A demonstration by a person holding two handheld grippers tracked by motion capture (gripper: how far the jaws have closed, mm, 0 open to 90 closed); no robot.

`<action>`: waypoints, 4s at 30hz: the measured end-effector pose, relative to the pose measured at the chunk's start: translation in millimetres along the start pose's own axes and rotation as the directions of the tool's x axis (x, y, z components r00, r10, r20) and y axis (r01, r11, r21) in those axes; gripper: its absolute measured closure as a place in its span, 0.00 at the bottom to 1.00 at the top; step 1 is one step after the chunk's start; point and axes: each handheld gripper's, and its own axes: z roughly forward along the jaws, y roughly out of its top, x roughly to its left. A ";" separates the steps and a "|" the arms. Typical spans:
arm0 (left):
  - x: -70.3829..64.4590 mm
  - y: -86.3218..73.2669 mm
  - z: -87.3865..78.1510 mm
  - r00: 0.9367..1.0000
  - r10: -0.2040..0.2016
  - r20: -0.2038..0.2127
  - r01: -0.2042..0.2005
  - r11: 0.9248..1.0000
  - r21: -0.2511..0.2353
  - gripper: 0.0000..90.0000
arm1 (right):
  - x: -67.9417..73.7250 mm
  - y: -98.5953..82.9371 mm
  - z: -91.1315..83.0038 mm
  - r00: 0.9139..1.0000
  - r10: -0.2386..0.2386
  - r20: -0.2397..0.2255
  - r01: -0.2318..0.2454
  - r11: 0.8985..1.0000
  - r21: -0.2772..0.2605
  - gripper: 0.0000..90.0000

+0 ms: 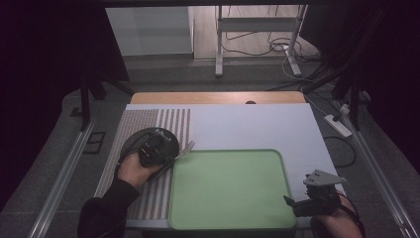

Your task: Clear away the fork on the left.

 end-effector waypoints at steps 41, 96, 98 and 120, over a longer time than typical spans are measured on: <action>-99.7 21.8 40.3 0.996 0.094 0.000 -0.094 0.995 -0.021 0.97 | 2.4 0.7 1.1 0.999 -0.032 -0.005 0.032 0.999 0.011 0.00; -43.1 -13.5 23.2 0.997 0.070 -0.021 -0.073 0.984 -0.163 0.15 | 1.6 0.5 1.0 1.000 -0.024 -0.013 0.024 1.000 0.010 0.00; -42.3 -14.7 22.7 0.997 0.076 -0.021 -0.079 0.983 -0.166 0.10 | 1.5 0.5 1.1 1.000 -0.024 -0.013 0.024 1.000 0.011 0.00; -26.9 -41.2 -1.2 0.998 0.058 0.029 -0.047 0.953 -0.301 0.00 | 0.6 0.5 0.8 1.000 -0.013 -0.013 0.013 1.000 0.010 0.00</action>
